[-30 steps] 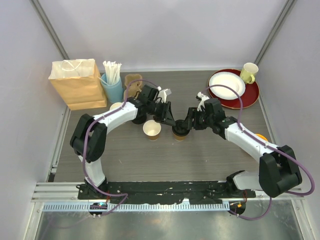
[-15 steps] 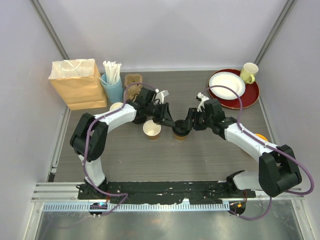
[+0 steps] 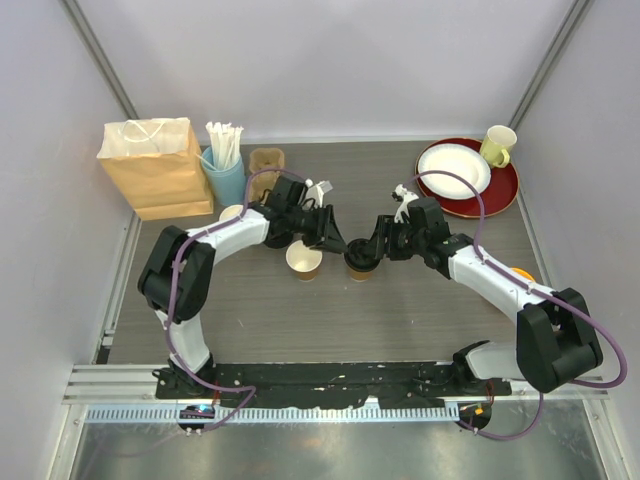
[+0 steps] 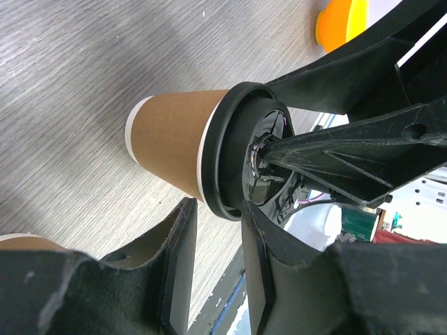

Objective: Pack the takeout coffee

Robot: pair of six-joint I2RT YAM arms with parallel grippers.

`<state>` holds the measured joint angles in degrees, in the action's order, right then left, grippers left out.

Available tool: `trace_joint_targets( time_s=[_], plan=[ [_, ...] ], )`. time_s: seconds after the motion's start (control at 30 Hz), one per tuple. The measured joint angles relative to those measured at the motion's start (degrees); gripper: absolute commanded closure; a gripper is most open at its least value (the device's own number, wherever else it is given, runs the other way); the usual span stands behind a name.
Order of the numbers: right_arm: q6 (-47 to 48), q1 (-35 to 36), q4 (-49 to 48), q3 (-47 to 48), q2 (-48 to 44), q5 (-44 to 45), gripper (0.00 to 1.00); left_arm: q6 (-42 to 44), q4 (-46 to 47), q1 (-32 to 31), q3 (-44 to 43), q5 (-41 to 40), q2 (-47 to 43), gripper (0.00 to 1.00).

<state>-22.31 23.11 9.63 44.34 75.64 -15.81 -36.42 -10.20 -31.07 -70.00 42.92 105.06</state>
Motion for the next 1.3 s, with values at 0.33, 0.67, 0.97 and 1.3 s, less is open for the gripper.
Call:
trace_joint_targets(
  time_s=[0.33, 0.67, 0.97, 1.3],
  plan=[
    [-0.1, 0.0, 0.0, 0.0, 0.0, 0.1, 0.44, 0.4, 0.0, 0.7, 0.7, -0.2, -0.8, 0.68],
    [-0.1, 0.0, 0.0, 0.0, 0.0, 0.1, 0.44, -1.0, 0.4, 0.5, 0.7, 0.2, 1.2, 0.7],
    [-0.2, -0.1, -0.2, 0.0, 0.0, 0.4, 0.47, -3.7, 2.7, 0.0, 0.2, 2.7, 3.2, 0.74],
    [-0.3, -0.5, -0.6, -0.3, 0.0, 1.6, 0.52, -8.0, 6.8, 0.2, 0.2, 6.3, 5.5, 0.89]
  ],
)
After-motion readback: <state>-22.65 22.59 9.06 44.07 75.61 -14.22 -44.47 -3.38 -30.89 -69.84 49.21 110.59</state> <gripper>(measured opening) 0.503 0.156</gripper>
